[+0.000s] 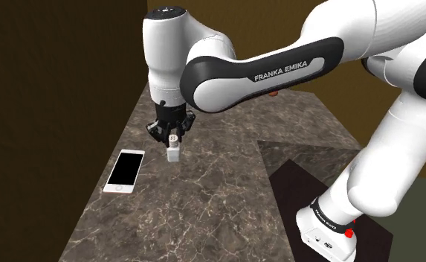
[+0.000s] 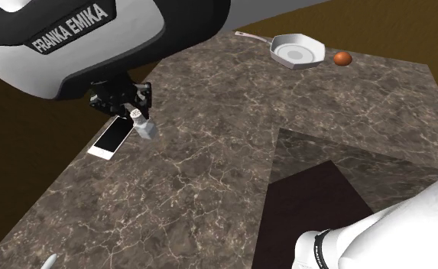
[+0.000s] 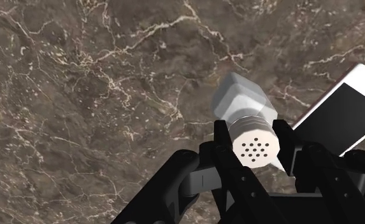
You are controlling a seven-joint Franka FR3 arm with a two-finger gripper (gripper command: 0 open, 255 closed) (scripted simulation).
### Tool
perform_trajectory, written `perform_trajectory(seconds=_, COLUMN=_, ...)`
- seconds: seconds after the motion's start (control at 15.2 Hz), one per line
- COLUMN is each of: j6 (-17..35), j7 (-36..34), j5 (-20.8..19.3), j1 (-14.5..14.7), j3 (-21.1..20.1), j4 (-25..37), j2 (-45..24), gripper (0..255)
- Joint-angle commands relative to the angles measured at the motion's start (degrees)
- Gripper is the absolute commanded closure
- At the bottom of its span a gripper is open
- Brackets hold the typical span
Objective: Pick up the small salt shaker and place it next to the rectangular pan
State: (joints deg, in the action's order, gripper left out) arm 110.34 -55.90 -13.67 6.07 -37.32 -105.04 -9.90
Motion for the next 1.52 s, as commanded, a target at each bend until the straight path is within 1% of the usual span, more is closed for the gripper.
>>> perform_trajectory(seconds=0.0, j6=-1.3, j7=0.34, j5=0.36, j1=-0.03, j3=-0.09, j4=1.0, j2=0.4, gripper=255)
perform_trajectory(seconds=0.92, j6=-10.96, j7=2.17, j5=1.74, j1=0.12, j3=-0.47, j4=9.75, j2=1.75, gripper=255)
perform_trajectory(seconds=1.19, j6=-8.44, j7=9.0, j5=5.42, j1=-4.19, j3=1.85, j4=3.18, j2=8.03, gripper=255)
perform_trajectory(seconds=1.45, j6=-6.59, j7=15.79, j5=8.13, j1=-7.32, j3=5.01, j4=-2.06, j2=13.1, gripper=255)
